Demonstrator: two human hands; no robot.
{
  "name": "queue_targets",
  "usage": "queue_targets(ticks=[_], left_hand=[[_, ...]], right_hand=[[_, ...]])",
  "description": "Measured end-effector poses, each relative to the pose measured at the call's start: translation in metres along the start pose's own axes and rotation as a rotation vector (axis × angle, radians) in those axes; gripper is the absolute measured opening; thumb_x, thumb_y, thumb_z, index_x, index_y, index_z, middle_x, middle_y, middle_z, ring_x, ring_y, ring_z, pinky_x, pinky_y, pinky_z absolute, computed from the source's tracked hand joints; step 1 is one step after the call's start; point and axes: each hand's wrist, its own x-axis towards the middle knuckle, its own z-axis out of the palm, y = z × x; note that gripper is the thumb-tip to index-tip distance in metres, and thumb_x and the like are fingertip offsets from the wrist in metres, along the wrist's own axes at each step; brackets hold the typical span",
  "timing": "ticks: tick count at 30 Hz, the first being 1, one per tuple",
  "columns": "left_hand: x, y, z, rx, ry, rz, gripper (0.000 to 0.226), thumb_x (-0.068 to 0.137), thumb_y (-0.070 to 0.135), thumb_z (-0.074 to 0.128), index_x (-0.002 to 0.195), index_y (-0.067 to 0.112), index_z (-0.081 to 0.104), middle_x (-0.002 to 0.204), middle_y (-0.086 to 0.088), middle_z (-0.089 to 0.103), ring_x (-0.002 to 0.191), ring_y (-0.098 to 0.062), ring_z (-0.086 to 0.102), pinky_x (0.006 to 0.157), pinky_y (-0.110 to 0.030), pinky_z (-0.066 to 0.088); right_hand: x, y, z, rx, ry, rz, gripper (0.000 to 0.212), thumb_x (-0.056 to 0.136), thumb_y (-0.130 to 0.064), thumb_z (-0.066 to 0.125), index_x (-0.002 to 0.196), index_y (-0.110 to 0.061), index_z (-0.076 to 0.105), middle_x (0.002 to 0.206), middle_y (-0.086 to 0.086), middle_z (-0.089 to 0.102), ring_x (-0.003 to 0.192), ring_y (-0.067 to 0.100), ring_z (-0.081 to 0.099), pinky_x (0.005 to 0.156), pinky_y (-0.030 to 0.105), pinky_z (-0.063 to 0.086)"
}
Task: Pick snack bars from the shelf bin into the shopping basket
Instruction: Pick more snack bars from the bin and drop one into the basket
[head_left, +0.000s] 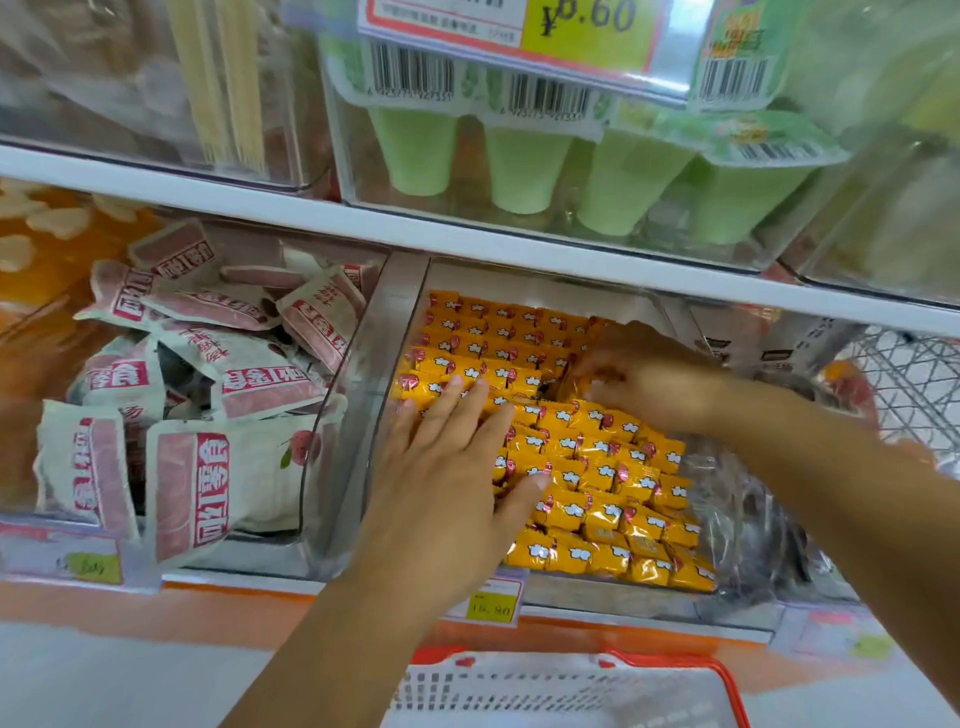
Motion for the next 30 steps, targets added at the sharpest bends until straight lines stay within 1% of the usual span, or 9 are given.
queue_targets(ticks=[5,7,10,12,15,17,21,24,30], left_hand=[[0.007,-0.001,0.002,0.001,-0.04,0.008,0.085,0.077,0.077,-0.01,0.154,0.04,-0.005,0.162,0.014,-0.021,0.145,-0.006,-0.03,0.121,-0.044,-0.013],[0.009,0.0,0.002,-0.001,-0.041,0.005,0.082,0.081,0.077,-0.006,0.154,0.04,-0.006,0.161,0.014,-0.022,0.145,-0.007,-0.03,0.121,-0.044,-0.014],[0.01,0.0,0.002,-0.006,-0.038,-0.003,0.08,0.082,0.076,-0.004,0.154,0.04,-0.008,0.161,0.014,-0.022,0.145,-0.007,-0.03,0.12,-0.043,-0.016],[0.01,0.001,0.003,-0.012,-0.032,-0.001,0.082,0.081,0.076,-0.005,0.154,0.04,-0.006,0.162,0.014,-0.021,0.145,-0.007,-0.029,0.12,-0.043,-0.017],[0.01,0.0,0.004,-0.011,-0.029,-0.001,0.084,0.079,0.076,-0.008,0.155,0.04,-0.002,0.163,0.014,-0.018,0.146,-0.007,-0.027,0.12,-0.042,-0.018],[0.008,0.001,0.003,-0.01,-0.024,-0.001,0.085,0.078,0.076,-0.009,0.155,0.04,-0.001,0.163,0.013,-0.016,0.147,-0.007,-0.026,0.119,-0.041,-0.019],[0.006,0.002,0.001,-0.035,-0.002,-0.012,0.086,0.078,0.076,-0.006,0.155,0.039,0.003,0.164,0.014,-0.01,0.148,-0.006,-0.021,0.118,-0.039,-0.02],[0.002,0.004,-0.005,-0.141,0.052,-0.035,0.079,0.089,0.076,0.019,0.155,0.037,-0.002,0.164,0.014,-0.003,0.149,-0.004,-0.013,0.119,-0.033,-0.016],[-0.017,0.012,-0.016,-0.387,0.049,0.019,0.079,0.092,0.056,0.054,0.153,0.046,0.006,0.157,0.021,0.024,0.146,-0.003,0.017,0.117,-0.027,0.02]], right_hand=[[0.008,0.005,0.001,-0.059,-0.125,-0.005,0.03,0.102,-0.029,0.048,0.127,-0.032,0.064,0.125,0.008,0.047,0.122,0.024,0.042,0.104,0.033,0.035],[0.008,0.002,-0.005,-0.039,-0.139,0.013,0.033,0.103,-0.032,0.043,0.123,-0.02,0.067,0.112,0.01,0.058,0.107,0.02,0.054,0.09,0.023,0.04],[0.013,-0.016,-0.006,0.025,0.094,0.008,0.041,0.1,-0.042,0.046,0.103,-0.01,0.071,0.084,0.007,0.063,0.073,0.013,0.057,0.062,0.02,0.039],[0.019,-0.033,0.003,0.046,0.201,-0.026,0.033,0.096,-0.047,0.053,0.109,-0.022,0.071,0.092,-0.006,0.059,0.086,0.009,0.052,0.071,0.025,0.039],[0.031,-0.049,0.016,-0.088,0.184,-0.041,0.031,0.092,-0.046,0.06,0.112,-0.024,0.07,0.113,0.001,0.06,0.112,0.019,0.049,0.09,0.035,0.045],[0.034,-0.049,0.018,-0.068,0.232,-0.026,0.022,0.091,-0.04,0.063,0.101,-0.023,0.073,0.109,0.001,0.061,0.113,0.02,0.047,0.09,0.036,0.044],[0.012,-0.045,0.019,0.211,0.404,-0.036,0.013,0.092,-0.034,0.064,0.093,-0.022,0.068,0.087,-0.012,0.058,0.091,0.013,0.053,0.07,0.025,0.04],[-0.03,-0.046,0.021,0.339,0.552,-0.047,0.009,0.093,-0.032,0.061,0.093,-0.025,0.067,0.09,-0.014,0.065,0.085,0.006,0.059,0.073,0.028,0.049],[-0.108,-0.057,0.036,0.968,0.698,-0.052,0.01,0.09,-0.011,0.06,0.083,-0.016,0.064,0.1,-0.012,0.07,0.092,0.004,0.068,0.075,0.019,0.056]])
